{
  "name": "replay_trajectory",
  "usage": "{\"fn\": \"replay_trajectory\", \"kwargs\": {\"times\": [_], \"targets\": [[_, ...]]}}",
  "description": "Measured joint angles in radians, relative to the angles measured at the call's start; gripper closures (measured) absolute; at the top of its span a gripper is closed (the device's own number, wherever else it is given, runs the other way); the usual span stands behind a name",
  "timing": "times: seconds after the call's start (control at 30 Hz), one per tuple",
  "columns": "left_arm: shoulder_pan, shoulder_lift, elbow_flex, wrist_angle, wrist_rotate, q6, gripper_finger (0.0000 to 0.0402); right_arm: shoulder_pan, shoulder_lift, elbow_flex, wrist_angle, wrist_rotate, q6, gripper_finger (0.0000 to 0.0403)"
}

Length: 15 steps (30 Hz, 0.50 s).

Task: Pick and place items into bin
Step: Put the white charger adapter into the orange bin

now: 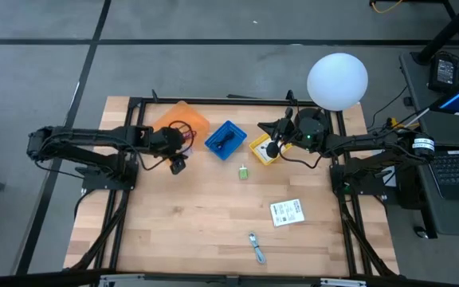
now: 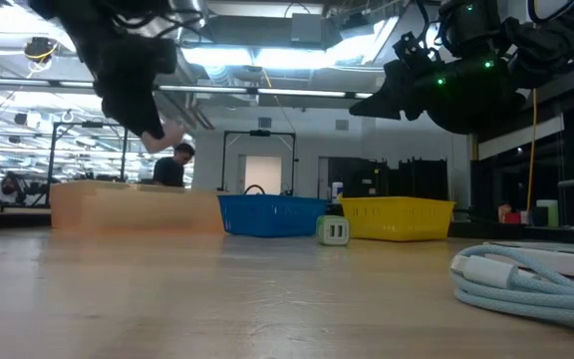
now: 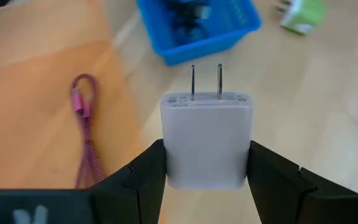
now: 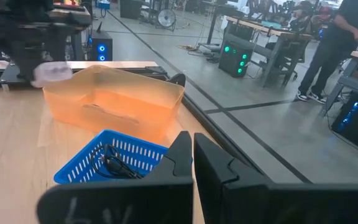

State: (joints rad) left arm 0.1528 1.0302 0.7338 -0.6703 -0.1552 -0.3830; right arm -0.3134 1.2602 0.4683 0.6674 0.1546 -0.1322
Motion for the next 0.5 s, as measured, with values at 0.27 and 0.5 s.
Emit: {"fn": "replay_trajectory", "kwargs": {"times": [0.27,0.5], "targets": [[0.17,0.0,0.0,-0.046,-0.001,0.008,0.0218,0.0,0.0,0.0,0.014,0.0,0.0,0.0402],[0.312,0.0,0.0,-0.053,-0.008,0.079,0.0218,0.0,0.0,0.0,0.018,0.0,0.0,0.0402]]}}
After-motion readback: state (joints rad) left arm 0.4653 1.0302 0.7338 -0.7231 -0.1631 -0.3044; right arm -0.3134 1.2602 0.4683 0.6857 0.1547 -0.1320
